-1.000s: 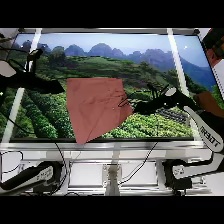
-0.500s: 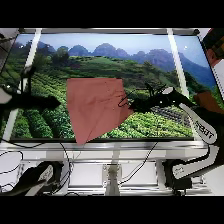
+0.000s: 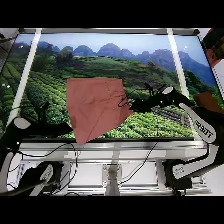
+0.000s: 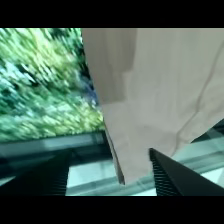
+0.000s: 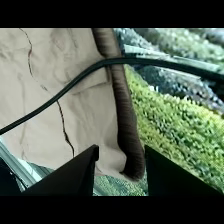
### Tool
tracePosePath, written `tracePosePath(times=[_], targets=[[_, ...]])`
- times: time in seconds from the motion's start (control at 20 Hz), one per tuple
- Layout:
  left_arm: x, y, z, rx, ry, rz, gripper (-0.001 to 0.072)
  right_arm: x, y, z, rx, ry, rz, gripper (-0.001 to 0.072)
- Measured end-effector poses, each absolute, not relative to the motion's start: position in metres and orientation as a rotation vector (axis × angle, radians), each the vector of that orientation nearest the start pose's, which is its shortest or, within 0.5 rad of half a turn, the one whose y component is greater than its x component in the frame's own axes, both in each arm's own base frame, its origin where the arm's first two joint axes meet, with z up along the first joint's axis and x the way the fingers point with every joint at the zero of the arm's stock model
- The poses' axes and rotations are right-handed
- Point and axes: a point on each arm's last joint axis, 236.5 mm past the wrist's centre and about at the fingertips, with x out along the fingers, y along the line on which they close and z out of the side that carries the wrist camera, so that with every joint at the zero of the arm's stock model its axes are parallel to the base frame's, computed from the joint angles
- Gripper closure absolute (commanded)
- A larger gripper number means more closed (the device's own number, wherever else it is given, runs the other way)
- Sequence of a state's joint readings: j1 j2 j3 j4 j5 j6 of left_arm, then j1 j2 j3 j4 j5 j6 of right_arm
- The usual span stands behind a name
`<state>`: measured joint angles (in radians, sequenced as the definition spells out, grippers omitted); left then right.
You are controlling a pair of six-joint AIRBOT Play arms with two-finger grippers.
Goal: Fold the clothes and pants, and hang the long-sleeved shirts on hangers.
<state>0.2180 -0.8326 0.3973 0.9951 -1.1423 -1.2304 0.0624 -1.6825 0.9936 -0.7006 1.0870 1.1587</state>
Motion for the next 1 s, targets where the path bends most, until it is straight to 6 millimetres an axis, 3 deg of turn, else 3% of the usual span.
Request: tracePosePath(times=[0.3, 0.6, 0.65, 0.75, 0.8, 0.85, 1.0], targets=[[0.175, -0.096, -0.098, -0.605, 1.456, -0.303, 0.0123, 0.338, 0.184, -0.119, 0.617, 1.568, 0.573, 0.0329], [0.176, -0.117, -0.106, -0.546, 1.427, -0.362, 0.0126, 0.333, 0.185, -0.118, 0.621, 1.586, 0.586, 0.0330], [0.178, -0.119, -0.107, -0.536, 1.416, -0.365, 0.0152, 0.332, 0.185, -0.117, 0.622, 1.588, 0.588, 0.0334], [0.183, -0.124, -0.112, -0.527, 1.406, -0.365, 0.0388, 0.331, 0.186, -0.116, 0.626, 1.592, 0.594, 0.0354], [0.183, -0.125, -0.115, -0.528, 1.409, -0.361, 0.0489, 0.330, 0.188, -0.116, 0.628, 1.597, 0.599, 0.0460], [0.184, -0.128, -0.117, -0.540, 1.415, -0.360, 0.0692, 0.328, 0.189, -0.116, 0.619, 1.602, 0.604, 0.0578], [0.186, -0.136, -0.117, -0.573, 1.416, -0.374, 0.0698, 0.324, 0.199, -0.113, 0.591, 1.595, 0.648, 0.0691]])
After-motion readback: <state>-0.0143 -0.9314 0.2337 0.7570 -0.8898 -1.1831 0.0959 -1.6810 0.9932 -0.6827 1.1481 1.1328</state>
